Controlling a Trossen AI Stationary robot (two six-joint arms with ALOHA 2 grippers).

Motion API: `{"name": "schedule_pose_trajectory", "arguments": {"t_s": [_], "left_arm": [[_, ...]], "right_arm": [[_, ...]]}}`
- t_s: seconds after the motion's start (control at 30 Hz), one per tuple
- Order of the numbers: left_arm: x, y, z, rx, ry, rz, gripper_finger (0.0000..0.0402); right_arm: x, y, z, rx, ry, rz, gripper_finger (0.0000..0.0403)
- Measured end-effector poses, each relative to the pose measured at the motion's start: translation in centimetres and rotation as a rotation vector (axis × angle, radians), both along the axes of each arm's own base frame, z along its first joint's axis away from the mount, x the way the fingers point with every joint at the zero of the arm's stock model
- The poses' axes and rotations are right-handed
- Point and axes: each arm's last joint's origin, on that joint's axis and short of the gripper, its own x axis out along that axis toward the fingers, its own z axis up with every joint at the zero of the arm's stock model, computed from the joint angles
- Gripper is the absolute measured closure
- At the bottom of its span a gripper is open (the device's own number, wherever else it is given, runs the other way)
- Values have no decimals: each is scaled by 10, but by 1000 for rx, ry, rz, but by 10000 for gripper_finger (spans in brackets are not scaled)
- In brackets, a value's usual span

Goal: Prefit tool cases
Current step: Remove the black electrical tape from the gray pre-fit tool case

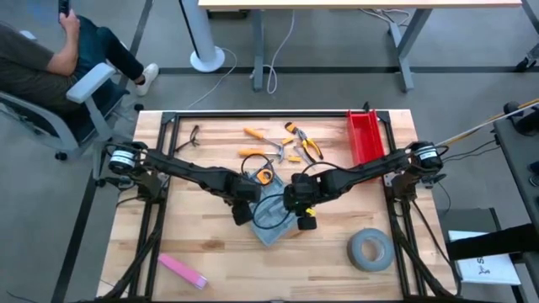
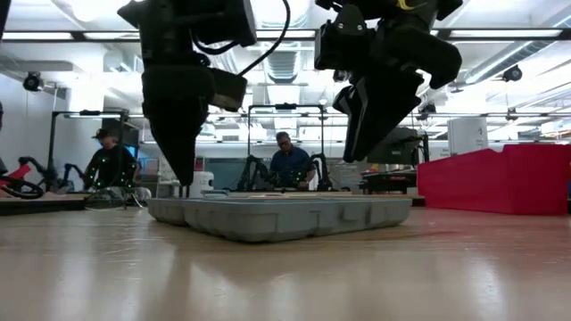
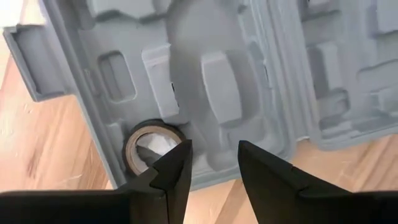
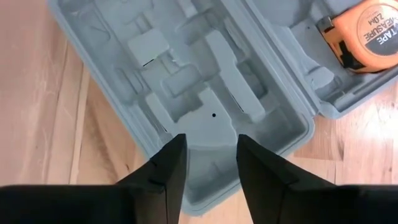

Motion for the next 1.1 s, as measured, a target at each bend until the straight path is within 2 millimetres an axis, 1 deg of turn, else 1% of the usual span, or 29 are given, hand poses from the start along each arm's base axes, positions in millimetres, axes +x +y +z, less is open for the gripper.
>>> {"name": "schedule_pose_trajectory", "arguments": {"t_s": [0.2, 0.37, 0.63, 0.73, 0.83, 0.87, 0.97, 1.1], "left_arm": [[-5, 3, -2, 28, 49, 9, 264], [-6, 9, -3, 23, 69, 18, 264], [-5, 11, -3, 10, 67, 6, 264], [-2, 11, -11, 5, 87, -1, 264], [2, 10, -27, -11, 143, -25, 264], [4, 10, -30, -4, 155, -30, 264], [9, 10, -37, 30, 179, -41, 264], [12, 11, -36, 86, 166, -39, 264]], "right_arm": [[1, 0, 1, 5, -13, -6, 280], [3, 1, 3, 7, -42, -1, 289], [3, 0, 7, 10, -62, 1, 298], [1, 0, 11, 10, -74, 0, 297], [-1, -1, 16, -10, -92, -16, 292], [-1, -1, 19, -11, -100, -18, 290], [-4, -2, 25, -9, -122, -24, 285], [-7, -2, 31, -12, -135, -30, 280]]}}
